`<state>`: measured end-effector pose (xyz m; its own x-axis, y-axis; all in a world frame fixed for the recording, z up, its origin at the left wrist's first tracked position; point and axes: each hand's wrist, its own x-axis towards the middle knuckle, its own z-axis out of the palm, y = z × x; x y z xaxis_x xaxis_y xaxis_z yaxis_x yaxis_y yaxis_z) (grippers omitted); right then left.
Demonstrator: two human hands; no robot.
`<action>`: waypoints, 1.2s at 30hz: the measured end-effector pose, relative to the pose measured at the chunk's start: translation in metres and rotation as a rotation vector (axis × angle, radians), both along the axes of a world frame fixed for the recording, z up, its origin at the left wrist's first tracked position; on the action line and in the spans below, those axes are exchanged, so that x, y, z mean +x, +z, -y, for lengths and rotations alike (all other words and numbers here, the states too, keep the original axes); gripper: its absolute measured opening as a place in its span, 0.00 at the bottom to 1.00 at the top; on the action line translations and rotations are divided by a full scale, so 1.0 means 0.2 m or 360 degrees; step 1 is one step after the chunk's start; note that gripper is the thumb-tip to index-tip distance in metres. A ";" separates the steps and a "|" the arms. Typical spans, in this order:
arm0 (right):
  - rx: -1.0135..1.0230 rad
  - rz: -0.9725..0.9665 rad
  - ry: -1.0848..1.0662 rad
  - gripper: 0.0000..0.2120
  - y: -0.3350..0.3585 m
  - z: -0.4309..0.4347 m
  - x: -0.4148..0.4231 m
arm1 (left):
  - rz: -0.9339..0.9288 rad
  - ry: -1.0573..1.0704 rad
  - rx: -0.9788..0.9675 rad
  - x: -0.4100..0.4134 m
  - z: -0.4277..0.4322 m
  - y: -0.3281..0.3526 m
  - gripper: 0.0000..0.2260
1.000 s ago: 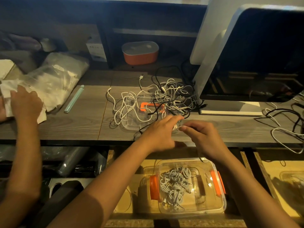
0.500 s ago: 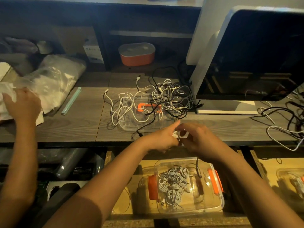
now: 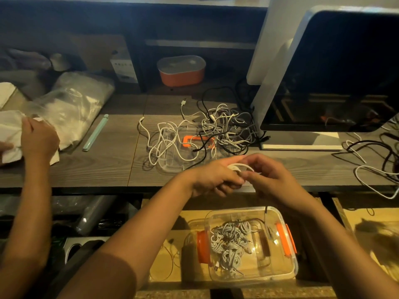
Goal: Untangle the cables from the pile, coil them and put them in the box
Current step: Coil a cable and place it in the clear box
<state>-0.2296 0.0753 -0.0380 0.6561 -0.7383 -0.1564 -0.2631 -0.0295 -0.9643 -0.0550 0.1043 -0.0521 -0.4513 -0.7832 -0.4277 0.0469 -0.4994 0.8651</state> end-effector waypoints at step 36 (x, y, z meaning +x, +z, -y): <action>-0.0544 -0.0252 -0.0141 0.09 -0.15 -0.10 0.05 | -0.0003 0.0171 0.0330 -0.10 -0.10 -0.06 0.25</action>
<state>-0.2198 0.0949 -0.0672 0.5748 -0.8182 0.0146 -0.4238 -0.3129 -0.8500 -0.0742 0.1251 -0.0650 -0.3709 -0.7223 -0.5837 0.1108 -0.6585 0.7444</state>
